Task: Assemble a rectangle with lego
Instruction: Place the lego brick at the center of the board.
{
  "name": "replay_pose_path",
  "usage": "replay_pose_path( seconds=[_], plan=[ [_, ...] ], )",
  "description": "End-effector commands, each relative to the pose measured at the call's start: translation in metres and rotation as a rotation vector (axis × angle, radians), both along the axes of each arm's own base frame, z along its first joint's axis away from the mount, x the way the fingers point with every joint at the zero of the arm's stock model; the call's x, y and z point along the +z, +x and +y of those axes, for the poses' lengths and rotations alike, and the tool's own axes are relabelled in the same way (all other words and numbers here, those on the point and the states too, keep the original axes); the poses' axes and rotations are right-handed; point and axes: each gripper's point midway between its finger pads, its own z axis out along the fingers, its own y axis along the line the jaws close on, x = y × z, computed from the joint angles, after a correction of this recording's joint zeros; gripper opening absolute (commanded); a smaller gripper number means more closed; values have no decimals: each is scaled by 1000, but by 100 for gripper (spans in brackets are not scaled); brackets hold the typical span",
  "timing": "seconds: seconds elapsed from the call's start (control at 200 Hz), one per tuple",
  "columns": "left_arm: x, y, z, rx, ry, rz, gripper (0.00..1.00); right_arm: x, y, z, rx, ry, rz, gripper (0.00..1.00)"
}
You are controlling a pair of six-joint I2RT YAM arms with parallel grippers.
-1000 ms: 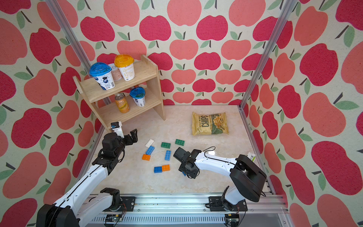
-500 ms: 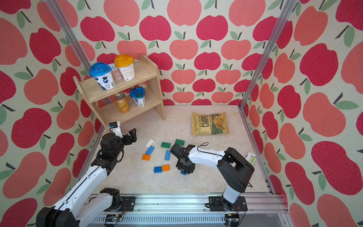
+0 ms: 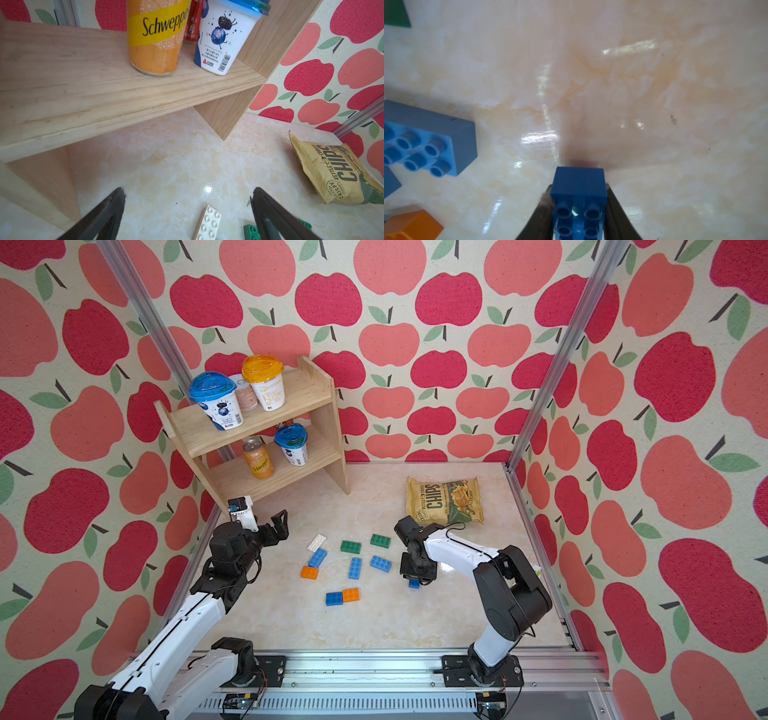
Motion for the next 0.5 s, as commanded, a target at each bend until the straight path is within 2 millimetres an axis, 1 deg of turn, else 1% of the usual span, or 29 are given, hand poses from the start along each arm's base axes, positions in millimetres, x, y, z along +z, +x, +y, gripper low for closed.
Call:
replay_pose_path(
  seconds=[0.0,0.065,0.18,0.285,0.495],
  plan=[
    [12,0,8,45,-20,-12,97,7,5,0,96,6,10,20],
    [10,0,10,60,-33,6,97,5,8,-1,104,-1,17,19],
    [3,3,4,19,-71,39,97,0,11,4,111,2,42,18],
    [-1,5,2,16,-99,64,97,-5,11,8,111,12,62,18],
    [-6,8,9,59,-107,102,97,-10,7,7,129,-7,96,18]
  ],
)
